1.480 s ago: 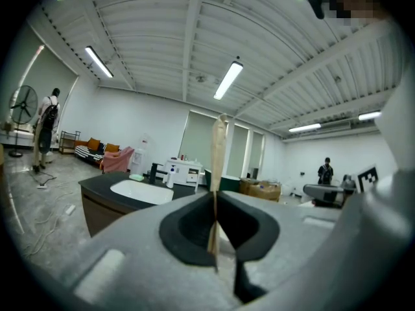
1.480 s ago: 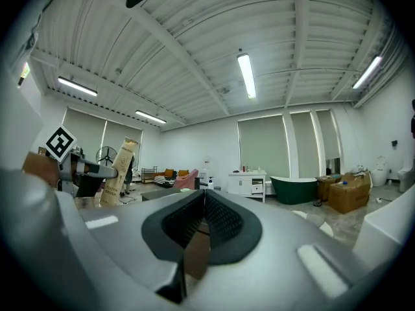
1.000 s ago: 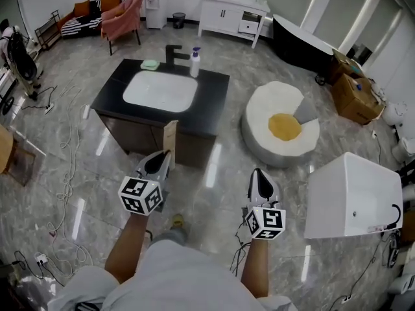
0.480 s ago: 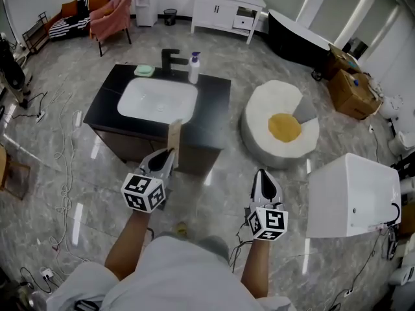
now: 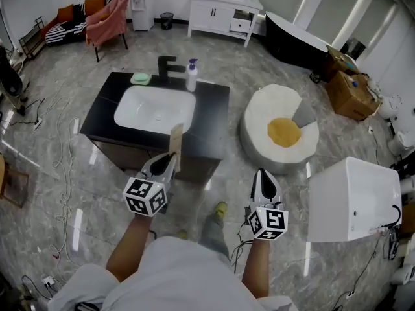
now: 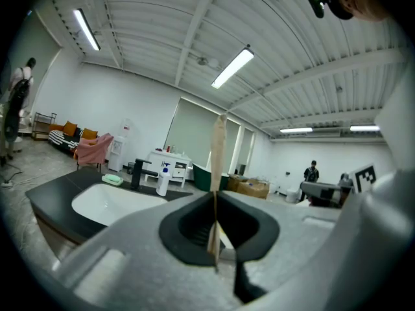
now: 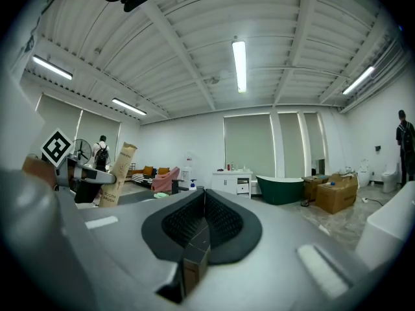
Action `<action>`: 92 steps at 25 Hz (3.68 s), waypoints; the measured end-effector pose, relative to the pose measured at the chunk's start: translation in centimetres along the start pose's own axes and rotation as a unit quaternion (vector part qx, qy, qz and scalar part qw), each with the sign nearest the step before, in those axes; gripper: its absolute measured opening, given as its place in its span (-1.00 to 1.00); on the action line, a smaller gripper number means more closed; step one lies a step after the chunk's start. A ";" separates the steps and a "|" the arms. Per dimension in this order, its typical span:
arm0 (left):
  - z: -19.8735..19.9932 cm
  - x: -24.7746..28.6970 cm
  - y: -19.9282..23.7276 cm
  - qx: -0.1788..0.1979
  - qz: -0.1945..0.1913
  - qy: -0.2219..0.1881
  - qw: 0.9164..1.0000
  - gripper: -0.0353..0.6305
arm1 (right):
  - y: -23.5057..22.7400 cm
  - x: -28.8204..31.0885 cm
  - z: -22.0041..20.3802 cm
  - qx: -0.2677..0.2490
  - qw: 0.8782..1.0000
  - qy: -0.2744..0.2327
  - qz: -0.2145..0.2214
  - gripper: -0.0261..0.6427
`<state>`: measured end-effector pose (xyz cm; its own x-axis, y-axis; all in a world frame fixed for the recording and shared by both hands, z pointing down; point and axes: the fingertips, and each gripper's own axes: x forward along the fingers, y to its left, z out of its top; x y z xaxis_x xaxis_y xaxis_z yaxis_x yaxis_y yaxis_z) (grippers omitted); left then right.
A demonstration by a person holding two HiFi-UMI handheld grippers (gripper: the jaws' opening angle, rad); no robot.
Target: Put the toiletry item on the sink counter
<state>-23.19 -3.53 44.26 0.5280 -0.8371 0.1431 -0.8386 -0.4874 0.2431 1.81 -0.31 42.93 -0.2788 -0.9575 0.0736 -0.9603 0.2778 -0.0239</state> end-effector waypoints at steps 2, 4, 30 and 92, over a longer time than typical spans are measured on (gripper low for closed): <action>0.0 1.2 0.1 0.002 0.000 0.002 1.000 -0.88 | -0.6 1.3 0.1 0.002 1.000 -0.003 0.004 -0.91; 0.2 2.5 0.4 0.004 0.003 0.005 1.000 -0.88 | -1.4 2.8 0.2 0.004 1.000 -0.005 0.008 -0.91; 2.0 30.6 3.7 -0.001 0.085 0.041 0.996 -0.88 | -20.5 28.6 -1.2 0.033 0.994 0.021 0.102 -0.91; -16.4 45.1 15.0 -0.105 0.083 0.278 0.951 -0.86 | -21.6 37.8 -3.9 0.023 0.995 0.056 0.075 -0.91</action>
<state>-9.74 -44.50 70.12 0.4279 -0.6085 0.6683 -0.9026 -0.2500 0.3503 12.05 -42.17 50.12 -0.4192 -0.8904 0.1773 -0.9079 0.4099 -0.0876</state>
